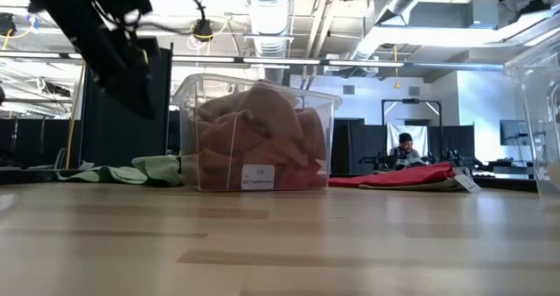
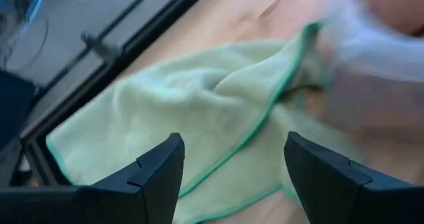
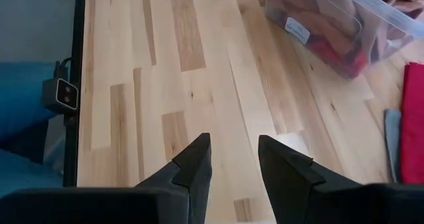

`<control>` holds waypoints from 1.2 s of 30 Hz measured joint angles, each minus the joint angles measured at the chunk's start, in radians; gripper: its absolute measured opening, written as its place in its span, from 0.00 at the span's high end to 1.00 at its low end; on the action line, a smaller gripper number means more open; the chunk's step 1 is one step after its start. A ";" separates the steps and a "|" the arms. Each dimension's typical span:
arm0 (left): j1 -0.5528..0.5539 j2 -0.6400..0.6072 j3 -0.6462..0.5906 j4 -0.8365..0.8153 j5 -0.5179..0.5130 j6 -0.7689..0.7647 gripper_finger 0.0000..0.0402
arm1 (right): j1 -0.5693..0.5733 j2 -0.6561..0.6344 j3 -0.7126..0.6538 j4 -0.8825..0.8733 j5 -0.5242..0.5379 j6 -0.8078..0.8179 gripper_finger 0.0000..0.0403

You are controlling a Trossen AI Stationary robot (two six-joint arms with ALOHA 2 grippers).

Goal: Sort towels by color in basket
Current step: Put the green towel into the bottom transparent bin

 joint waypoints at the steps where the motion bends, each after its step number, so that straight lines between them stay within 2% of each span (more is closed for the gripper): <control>1: 0.036 0.014 -0.006 0.011 0.020 0.008 0.38 | -0.005 0.003 0.000 0.009 -0.001 -0.011 0.62; 10: 0.320 0.168 -0.017 0.128 0.180 0.091 0.37 | 0.000 0.025 0.000 0.023 -0.004 -0.027 0.62; 15: 0.445 0.269 -0.017 0.195 0.307 0.134 0.32 | 0.009 0.033 0.000 0.025 -0.005 -0.027 0.62; 18: 0.493 0.331 -0.017 0.217 0.374 0.142 0.26 | 0.020 0.033 0.000 0.026 -0.004 -0.024 0.62; 23: 0.532 0.431 -0.017 0.226 0.390 0.159 0.17 | 0.020 0.033 0.000 0.027 -0.004 -0.024 0.62; 27: 0.549 0.517 -0.011 0.235 0.414 0.173 0.14 | 0.020 0.033 0.000 0.027 -0.004 -0.025 0.62; 31: 0.556 0.590 -0.010 0.250 0.442 0.204 0.21 | 0.020 0.033 0.000 0.027 -0.003 -0.025 0.62; 33: 0.552 0.596 -0.011 0.257 0.443 0.210 0.29 | 0.020 0.033 0.000 0.027 -0.003 -0.024 0.62; 36: 0.552 0.592 -0.013 0.257 0.471 0.228 0.46 | 0.018 0.033 0.000 0.028 -0.003 -0.024 0.62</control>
